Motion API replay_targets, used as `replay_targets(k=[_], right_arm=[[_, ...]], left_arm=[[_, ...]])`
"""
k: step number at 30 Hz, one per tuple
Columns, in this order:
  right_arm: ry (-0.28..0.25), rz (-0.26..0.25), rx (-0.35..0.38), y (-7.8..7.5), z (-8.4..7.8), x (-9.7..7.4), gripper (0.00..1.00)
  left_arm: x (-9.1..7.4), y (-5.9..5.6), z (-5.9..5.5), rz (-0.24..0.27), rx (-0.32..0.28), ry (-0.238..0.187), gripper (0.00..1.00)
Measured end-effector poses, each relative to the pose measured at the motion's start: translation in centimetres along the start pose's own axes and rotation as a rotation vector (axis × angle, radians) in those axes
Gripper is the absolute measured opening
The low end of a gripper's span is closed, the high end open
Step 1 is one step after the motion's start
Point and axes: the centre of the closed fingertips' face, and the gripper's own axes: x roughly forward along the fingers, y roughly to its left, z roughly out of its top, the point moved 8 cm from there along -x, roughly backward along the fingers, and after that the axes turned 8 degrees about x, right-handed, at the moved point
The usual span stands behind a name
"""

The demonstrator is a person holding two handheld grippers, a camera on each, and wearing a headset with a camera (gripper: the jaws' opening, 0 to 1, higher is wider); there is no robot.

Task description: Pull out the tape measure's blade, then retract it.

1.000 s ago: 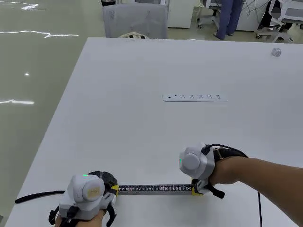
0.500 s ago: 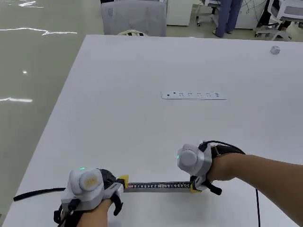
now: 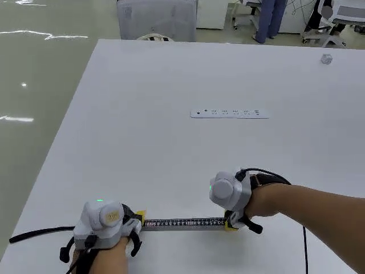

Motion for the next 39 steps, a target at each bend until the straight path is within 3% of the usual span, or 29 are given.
replay_targets(k=[7,15,19,25,29,31,37,39], right_arm=[[-0.004,-0.006,-0.011,0.2,0.0,-0.1,0.15],[-0.059,-0.013,-0.028,0.2,-0.3,-0.1,0.14],[-0.073,-0.01,-0.022,0.6,0.3,0.1,0.14],[-0.079,-0.012,-0.016,0.8,1.0,0.2,0.14],[-0.078,-0.006,0.0,0.8,1.0,0.2,0.14],[-0.075,-0.006,-0.002,1.0,1.1,0.2,0.14],[-0.079,-0.007,0.011,0.8,1.0,0.2,0.14],[-0.076,-0.01,0.011,0.9,1.1,0.2,0.14]], left_arm=[[-0.1,0.1,0.0,-0.022,-0.007,0.0,0.75],[-0.2,0.3,0.1,-0.064,-0.026,-0.001,0.74],[-0.1,0.4,0.1,-0.081,-0.03,0.001,0.73],[-0.7,0.3,-0.4,-0.088,-0.031,-0.042,0.73],[-0.6,0.4,-0.4,-0.125,0.027,-0.074,0.72],[-0.7,0.5,-0.5,-0.136,0.018,-0.092,0.72],[-1.2,0.2,-0.2,-0.105,0.072,-0.089,0.7],[-1.3,0.3,-0.2,-0.1,0.062,-0.074,0.69]])
